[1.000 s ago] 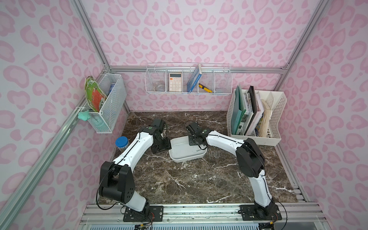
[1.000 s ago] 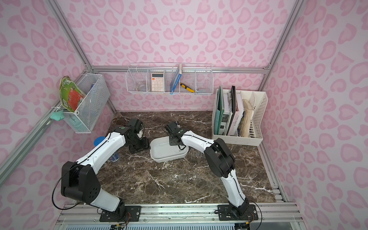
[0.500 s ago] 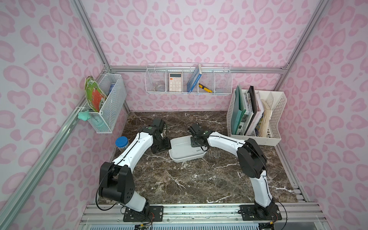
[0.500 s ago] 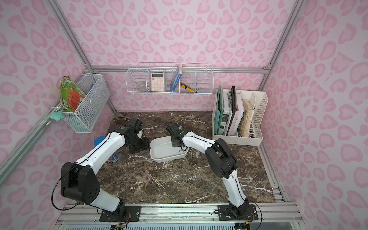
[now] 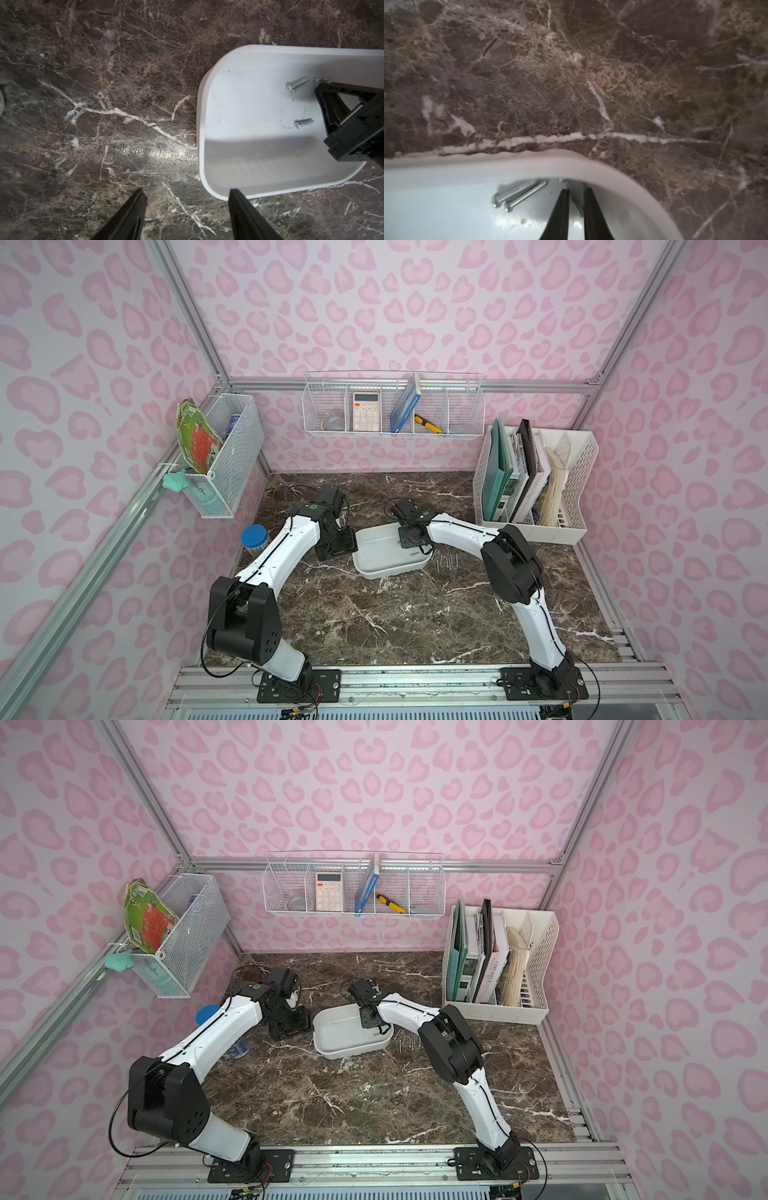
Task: Take out the screws from the storage box
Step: Pick up the screw from the storage box.
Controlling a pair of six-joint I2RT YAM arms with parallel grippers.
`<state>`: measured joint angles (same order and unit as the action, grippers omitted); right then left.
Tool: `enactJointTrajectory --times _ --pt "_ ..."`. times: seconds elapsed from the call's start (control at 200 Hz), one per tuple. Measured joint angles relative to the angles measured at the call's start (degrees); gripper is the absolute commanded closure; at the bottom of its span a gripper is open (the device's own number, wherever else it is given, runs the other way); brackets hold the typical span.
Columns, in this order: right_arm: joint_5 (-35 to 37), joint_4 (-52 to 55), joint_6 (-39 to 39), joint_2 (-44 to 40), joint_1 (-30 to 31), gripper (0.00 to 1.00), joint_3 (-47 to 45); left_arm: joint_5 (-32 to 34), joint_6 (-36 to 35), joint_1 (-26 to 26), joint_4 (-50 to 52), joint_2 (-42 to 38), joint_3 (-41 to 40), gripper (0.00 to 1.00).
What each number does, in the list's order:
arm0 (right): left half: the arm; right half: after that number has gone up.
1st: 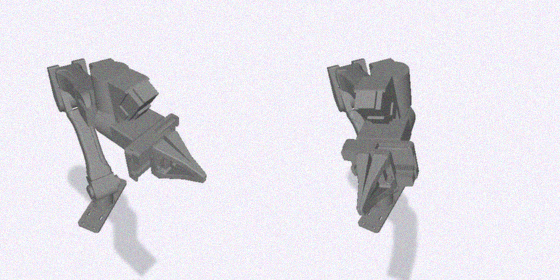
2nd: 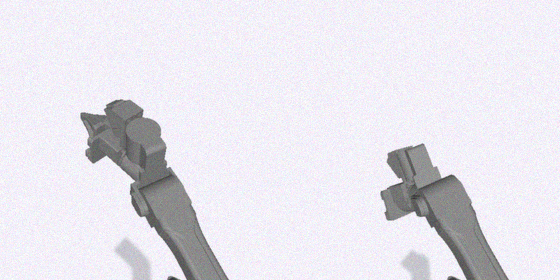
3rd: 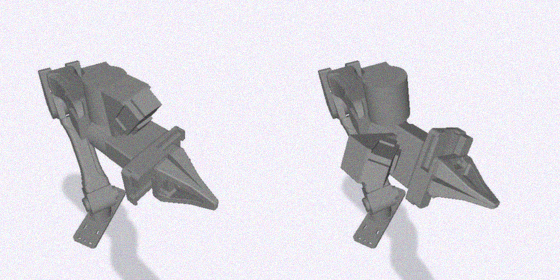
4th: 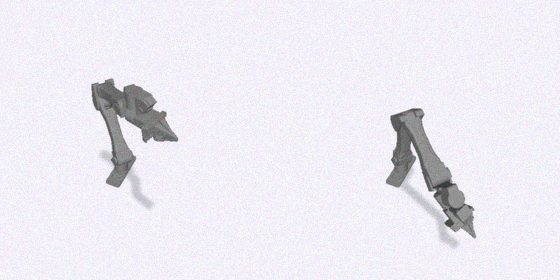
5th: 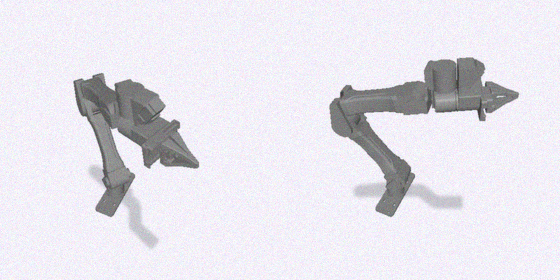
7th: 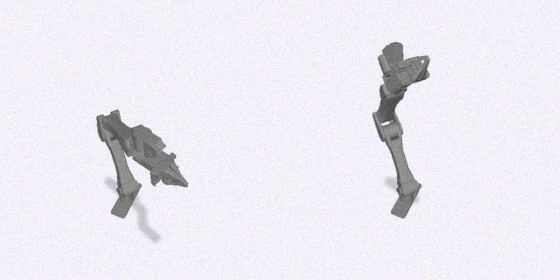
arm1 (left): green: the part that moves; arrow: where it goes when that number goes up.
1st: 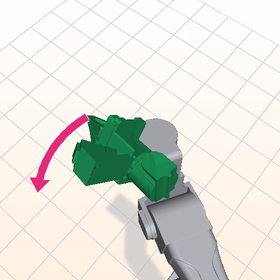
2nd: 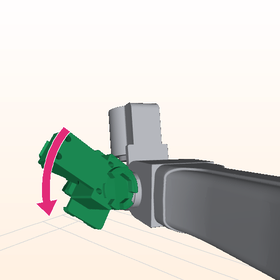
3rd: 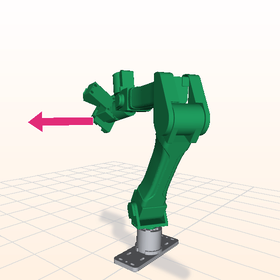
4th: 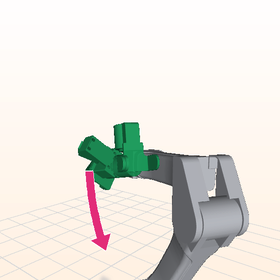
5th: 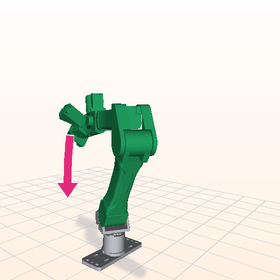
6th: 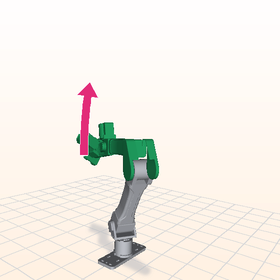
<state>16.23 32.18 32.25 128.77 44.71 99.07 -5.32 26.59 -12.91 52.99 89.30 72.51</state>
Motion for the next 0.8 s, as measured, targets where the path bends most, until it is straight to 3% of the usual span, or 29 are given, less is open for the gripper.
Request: enactJointTrajectory --times 0.52,0.8 --pt "-1.1 -4.1 0.9 2.9 -0.1 0.84 1.3 0.2 0.0 0.0 0.0 0.1 0.0 0.32" --pt "-2.2 -8.2 3.1 2.3 -0.7 0.93 -0.9 0.2 0.0 0.0 0.0 0.3 0.0 0.33"
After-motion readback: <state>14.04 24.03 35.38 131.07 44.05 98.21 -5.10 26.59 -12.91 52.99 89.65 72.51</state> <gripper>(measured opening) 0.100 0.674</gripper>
